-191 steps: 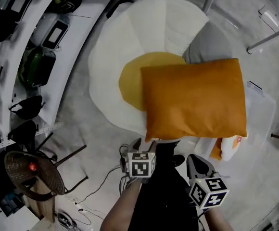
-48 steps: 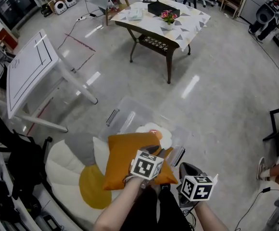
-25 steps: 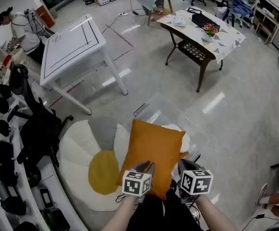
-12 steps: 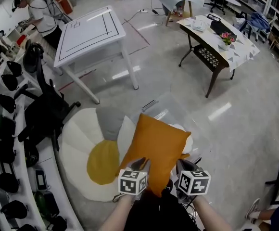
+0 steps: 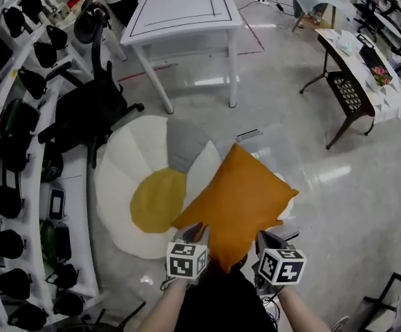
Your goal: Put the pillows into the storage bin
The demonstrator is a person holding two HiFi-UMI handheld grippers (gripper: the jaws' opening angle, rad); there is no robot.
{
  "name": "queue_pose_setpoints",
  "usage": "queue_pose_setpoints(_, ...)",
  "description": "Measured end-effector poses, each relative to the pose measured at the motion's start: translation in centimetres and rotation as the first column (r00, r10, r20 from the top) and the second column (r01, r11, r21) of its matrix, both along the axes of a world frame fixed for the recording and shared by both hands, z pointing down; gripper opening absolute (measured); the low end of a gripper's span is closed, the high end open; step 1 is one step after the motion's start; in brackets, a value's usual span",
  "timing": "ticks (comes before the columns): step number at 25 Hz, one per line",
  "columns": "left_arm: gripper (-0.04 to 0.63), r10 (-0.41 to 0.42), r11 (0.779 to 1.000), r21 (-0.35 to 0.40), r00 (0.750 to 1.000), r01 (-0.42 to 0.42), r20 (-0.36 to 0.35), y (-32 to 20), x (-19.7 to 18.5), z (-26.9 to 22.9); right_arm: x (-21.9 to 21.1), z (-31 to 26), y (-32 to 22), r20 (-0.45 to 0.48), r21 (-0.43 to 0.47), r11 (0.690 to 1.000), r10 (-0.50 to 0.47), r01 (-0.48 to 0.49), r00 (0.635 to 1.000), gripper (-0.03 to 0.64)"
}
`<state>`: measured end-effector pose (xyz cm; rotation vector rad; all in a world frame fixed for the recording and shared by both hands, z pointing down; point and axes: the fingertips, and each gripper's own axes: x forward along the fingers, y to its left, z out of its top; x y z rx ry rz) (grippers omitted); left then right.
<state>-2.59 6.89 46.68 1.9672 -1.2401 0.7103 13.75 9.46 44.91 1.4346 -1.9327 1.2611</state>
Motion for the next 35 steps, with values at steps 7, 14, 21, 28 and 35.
queue_pose_setpoints(7, 0.067, -0.243, 0.964, -0.101, 0.969, 0.246, 0.043, 3.6, -9.5, 7.7, -6.6, 3.9, 0.1, -0.008, -0.064, 0.984, -0.165, 0.164, 0.986, 0.003)
queue_pose_setpoints(14, 0.21, -0.391, 0.882, -0.314, 0.918, 0.353, -0.067, 7.3, -12.9, 23.4, -12.7, 12.6, 1.7, 0.021, -0.138, 0.956, -0.258, 0.259, 0.966, 0.003)
queue_pose_setpoints(21, 0.197, -0.483, 0.778, -0.562, 0.84, 0.282, -0.248, 6.7, -9.5, 37.0, -11.0, 19.6, 4.7, 0.005, -0.255, 0.942, -0.223, 0.217, 0.975, 0.003)
queue_pose_setpoints(28, 0.039, -0.005, 0.979, -0.192, 0.931, -0.07, -0.365, -2.2, 0.4, 19.9, -6.3, 14.4, 3.9, 0.003, -0.228, 0.972, -0.055, 0.054, 0.998, 0.003)
queue_pose_setpoints(35, 0.025, 0.308, 0.947, 0.002, 0.907, -0.321, -0.287, -12.5, 18.2, 11.2, 0.9, 8.4, 4.1, 0.013, -0.123, 0.97, 0.212, -0.208, 0.977, 0.003)
